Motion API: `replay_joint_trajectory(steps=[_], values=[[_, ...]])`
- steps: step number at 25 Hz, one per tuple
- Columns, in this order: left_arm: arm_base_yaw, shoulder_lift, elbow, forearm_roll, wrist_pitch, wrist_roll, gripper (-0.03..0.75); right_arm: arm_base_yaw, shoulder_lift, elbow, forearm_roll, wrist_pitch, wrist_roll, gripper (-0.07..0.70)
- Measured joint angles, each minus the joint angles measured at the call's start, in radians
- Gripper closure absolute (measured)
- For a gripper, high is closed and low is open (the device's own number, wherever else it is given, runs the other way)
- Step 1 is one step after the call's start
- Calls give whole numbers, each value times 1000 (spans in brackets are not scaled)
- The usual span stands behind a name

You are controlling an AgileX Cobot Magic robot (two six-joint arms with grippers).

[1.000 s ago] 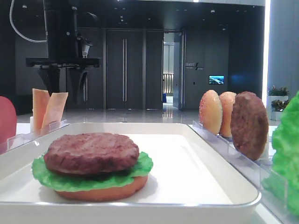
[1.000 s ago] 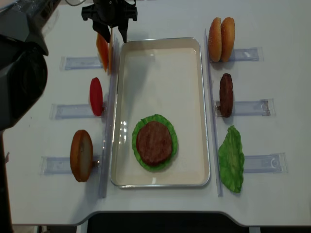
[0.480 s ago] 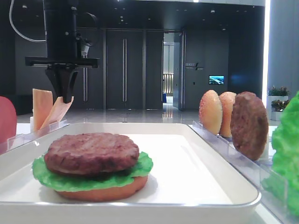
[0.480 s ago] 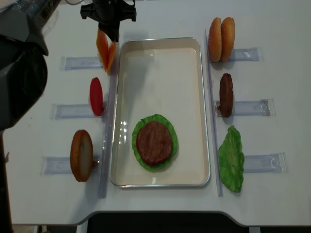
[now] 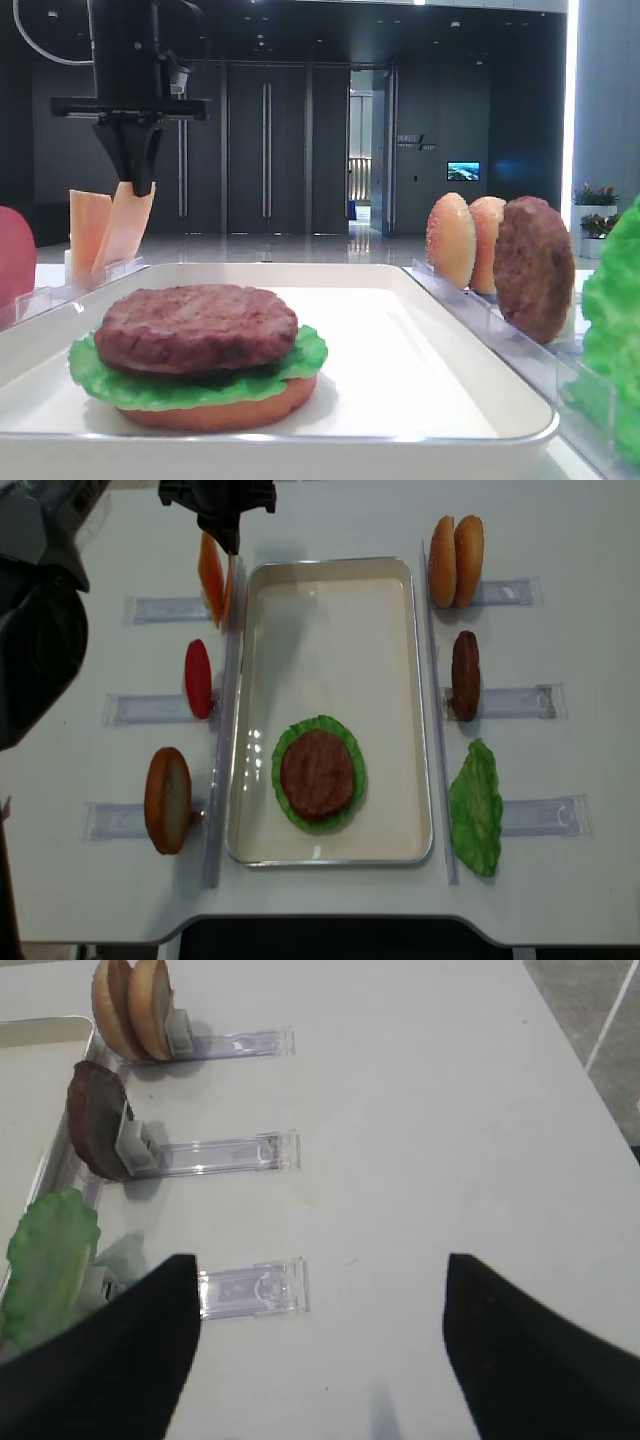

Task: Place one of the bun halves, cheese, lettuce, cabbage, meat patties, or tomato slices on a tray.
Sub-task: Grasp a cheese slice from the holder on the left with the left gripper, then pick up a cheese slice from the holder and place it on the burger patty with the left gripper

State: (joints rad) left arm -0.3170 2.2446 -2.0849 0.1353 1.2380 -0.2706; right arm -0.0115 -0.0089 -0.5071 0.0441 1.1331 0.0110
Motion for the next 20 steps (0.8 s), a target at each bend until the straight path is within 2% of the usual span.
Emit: replay_joint_trajectory(steps=[11,20], values=[[0,-95,13,-76,0,0,697,0,0,0,0,0,0,144],[0,-230,220,-83,1,6,697,0,0,0,0,0,0,144]])
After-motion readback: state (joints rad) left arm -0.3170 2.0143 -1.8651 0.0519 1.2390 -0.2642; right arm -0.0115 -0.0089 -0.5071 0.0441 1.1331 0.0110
